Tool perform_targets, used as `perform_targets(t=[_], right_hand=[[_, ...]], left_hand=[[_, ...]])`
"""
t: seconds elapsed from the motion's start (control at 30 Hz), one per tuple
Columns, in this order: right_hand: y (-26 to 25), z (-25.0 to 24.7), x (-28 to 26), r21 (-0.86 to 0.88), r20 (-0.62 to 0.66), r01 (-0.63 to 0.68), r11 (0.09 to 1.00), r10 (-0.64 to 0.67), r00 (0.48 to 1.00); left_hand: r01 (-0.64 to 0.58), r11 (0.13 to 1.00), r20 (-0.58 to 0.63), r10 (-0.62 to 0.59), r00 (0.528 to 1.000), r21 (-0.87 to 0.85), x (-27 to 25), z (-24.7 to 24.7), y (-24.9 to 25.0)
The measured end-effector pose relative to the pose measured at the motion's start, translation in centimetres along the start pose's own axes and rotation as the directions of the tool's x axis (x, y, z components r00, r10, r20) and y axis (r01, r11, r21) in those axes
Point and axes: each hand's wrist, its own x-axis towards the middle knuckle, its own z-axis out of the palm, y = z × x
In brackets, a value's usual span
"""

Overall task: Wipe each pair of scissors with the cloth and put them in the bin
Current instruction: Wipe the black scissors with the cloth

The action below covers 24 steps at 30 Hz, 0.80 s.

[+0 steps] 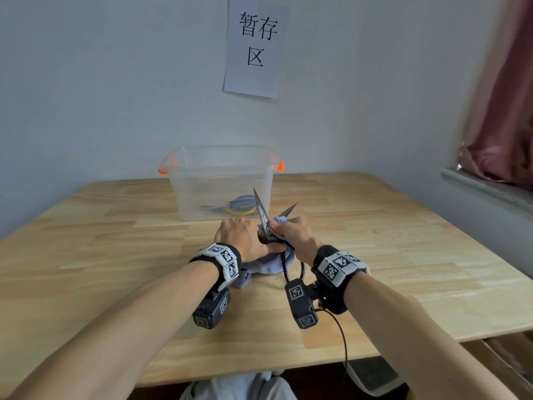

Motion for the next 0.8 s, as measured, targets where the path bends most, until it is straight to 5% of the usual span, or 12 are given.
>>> perform_targets(t=[0.23,0.8], right_hand=[[0.12,0.34,0.69,0.008,-0.119,-0.022,1.000,0.023,0.993],[-0.46,0.40,0.82,0.009,-0.176,0.002,1.000,0.000,0.984]], left_hand=[[-0.012,0.999,-0.003,0.012,1.000,-0.032,-0.45,-0.74,0.56],[-0.027,0.998,0.004,0.027,1.000,-0.058,-0.35,-0.77,0.32]])
